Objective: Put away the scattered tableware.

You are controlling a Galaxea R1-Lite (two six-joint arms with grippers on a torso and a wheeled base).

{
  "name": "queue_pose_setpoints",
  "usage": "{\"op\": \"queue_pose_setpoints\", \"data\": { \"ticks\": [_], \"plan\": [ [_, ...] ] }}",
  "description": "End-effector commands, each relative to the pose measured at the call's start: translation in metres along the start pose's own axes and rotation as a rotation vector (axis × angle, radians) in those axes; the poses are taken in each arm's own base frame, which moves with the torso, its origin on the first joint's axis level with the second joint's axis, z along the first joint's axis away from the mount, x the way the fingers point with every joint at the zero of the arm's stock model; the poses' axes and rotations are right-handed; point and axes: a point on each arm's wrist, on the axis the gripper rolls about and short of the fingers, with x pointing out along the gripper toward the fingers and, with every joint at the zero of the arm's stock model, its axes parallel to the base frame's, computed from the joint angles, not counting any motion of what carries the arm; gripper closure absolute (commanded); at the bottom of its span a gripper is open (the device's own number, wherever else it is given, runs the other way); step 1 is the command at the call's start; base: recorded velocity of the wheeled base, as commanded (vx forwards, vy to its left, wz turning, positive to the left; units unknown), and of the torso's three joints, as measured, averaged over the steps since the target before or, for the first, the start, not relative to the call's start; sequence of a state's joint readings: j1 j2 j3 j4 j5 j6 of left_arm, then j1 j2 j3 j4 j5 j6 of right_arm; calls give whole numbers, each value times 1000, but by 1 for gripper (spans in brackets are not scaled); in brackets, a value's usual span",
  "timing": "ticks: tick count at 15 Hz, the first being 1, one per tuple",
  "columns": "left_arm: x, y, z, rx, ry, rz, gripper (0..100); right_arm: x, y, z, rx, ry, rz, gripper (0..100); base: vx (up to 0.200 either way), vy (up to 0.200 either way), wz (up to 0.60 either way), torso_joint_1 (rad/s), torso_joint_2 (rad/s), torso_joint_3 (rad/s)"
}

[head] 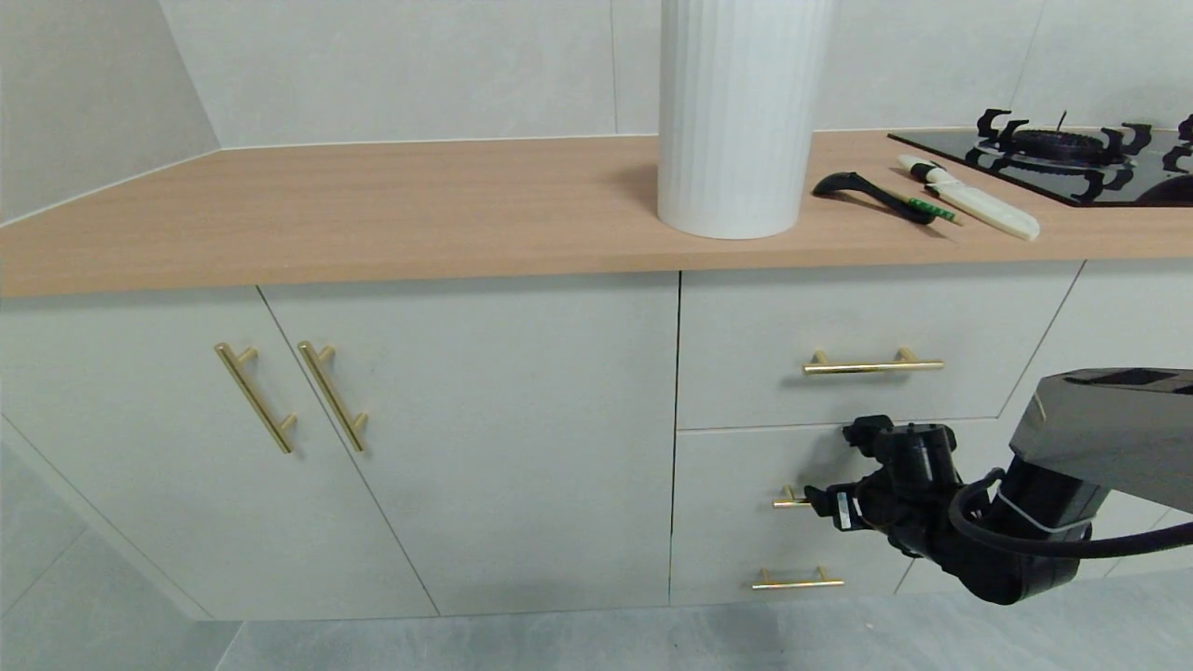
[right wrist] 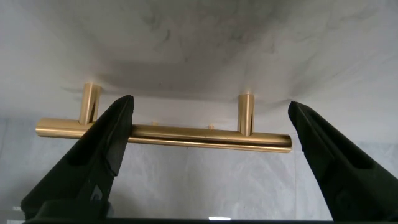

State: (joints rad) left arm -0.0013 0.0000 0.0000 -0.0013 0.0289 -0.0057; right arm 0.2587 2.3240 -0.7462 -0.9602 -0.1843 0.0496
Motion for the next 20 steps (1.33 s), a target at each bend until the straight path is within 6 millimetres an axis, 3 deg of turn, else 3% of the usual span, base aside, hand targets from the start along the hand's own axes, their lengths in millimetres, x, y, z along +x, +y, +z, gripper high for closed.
{"op": "queue_pose_setpoints", "data": {
  "ticks": [1, 9, 12, 15, 18, 20],
  "plan": [
    [0, 0, 0, 0, 1, 0, 0, 0, 0, -2, -5, 13, 0, 0, 0, 0, 0, 0, 0, 0],
    [0, 0, 0, 0, 1, 0, 0, -13, -2, -2, -43, 37, -1, 0, 0, 0, 0, 0, 0, 0],
    [0, 0, 0, 0, 1, 0, 0, -41, -6, 12, -72, 83, 7, 0, 0, 0, 0, 0, 0, 0],
    [0, 0, 0, 0, 1, 0, 0, -95, -8, 40, -104, 124, 31, 0, 0, 0, 0, 0, 0, 0],
    [0, 0, 0, 0, 1, 1, 0, -139, -8, 64, -100, 24, 57, 0, 0, 0, 0, 0, 0, 0],
    [0, 0, 0, 0, 1, 0, 0, -155, -7, 75, -91, -44, 64, 0, 0, 0, 0, 0, 0, 0]
  ]
}}
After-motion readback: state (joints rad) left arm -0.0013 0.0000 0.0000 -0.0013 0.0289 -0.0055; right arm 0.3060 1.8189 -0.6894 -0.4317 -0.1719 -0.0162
